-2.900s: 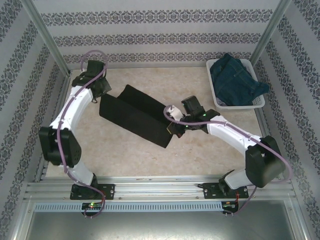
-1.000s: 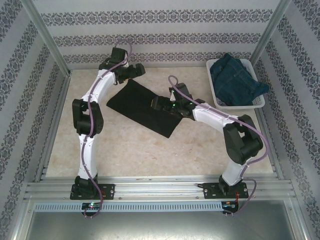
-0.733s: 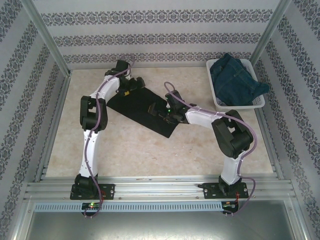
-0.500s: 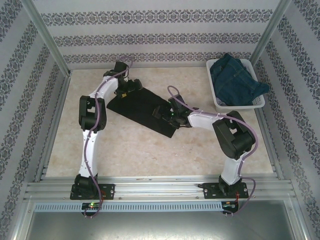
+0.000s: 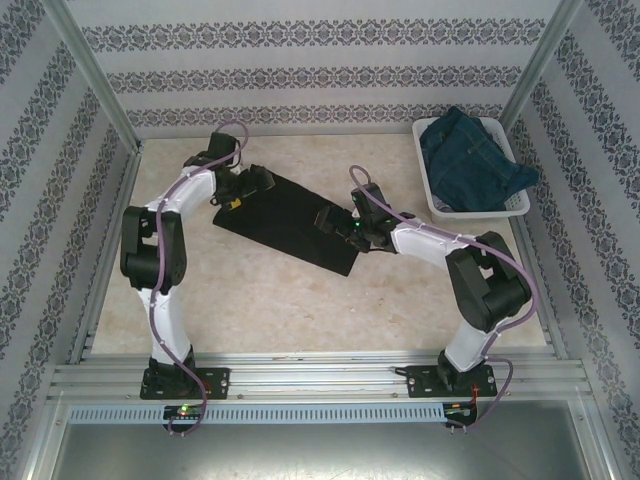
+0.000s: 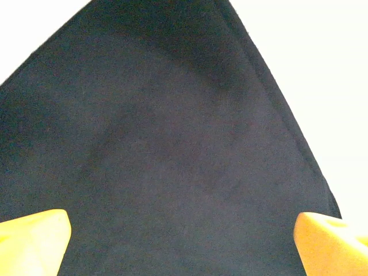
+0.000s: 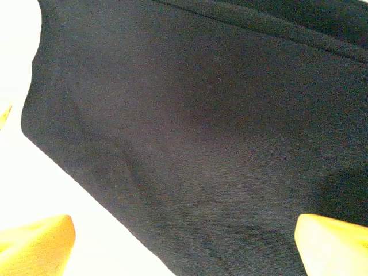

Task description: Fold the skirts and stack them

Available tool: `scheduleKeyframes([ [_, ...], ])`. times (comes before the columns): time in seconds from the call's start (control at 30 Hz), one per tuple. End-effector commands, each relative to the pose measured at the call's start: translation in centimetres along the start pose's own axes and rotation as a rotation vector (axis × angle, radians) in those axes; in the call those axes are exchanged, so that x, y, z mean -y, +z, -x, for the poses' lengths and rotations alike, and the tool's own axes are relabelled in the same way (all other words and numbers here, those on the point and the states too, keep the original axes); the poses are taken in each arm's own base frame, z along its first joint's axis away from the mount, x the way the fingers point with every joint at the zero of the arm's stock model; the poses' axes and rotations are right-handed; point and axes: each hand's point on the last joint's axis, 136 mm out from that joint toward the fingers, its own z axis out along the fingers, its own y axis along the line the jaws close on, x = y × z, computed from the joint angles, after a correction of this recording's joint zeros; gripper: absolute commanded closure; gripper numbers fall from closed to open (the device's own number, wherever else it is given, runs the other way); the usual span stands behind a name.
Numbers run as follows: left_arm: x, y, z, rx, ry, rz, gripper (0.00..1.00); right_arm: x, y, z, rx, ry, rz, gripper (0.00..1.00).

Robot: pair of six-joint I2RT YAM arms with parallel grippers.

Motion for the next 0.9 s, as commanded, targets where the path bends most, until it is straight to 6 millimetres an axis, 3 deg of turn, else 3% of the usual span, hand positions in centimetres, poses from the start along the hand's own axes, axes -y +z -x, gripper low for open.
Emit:
scheduleKeyframes([
  [0.0,-2.1,2.2,-1.4,-0.025,-0.026,0.018,0.00,-0.5,1.2,-0.5,-0.060,0.016,0.026,0.02],
  [0.13,-3.1,2.6,-3.7,-0.083,-0.043,0.023,0.00,1.1,2.4,-0.2,-0.076,0.016,-0.027,0.02],
  [0.27,-3.5,2.0,-7.0,-0.132,-0.100,-0.006,0.00,2.2,2.7,1.6,-0.101,-0.022,-0.005,0.02],
  [0.43,-2.5,-1.3,-10.8,-0.148,-0.129,-0.039,0.00,1.9,-1.6,3.5,-0.077,-0.064,0.050,0.02],
  [0.57,0.0,-4.0,-12.6,-0.155,-0.113,-0.079,0.00,5.5,-4.4,2.9,-0.100,-0.048,-0.046,0.02],
  [0.63,0.0,-5.2,-12.1,-0.122,-0.108,-0.047,0.00,7.0,-4.7,2.6,-0.120,-0.023,-0.055,0.05],
  [0.73,-0.3,-6.8,-9.7,-0.014,-0.065,0.012,0.00,7.8,-4.5,2.7,-0.165,0.008,-0.021,0.22],
  [0.87,-0.9,-5.8,-7.0,0.004,0.015,0.029,0.00,7.6,-3.5,3.3,-0.213,0.002,0.008,0.48],
])
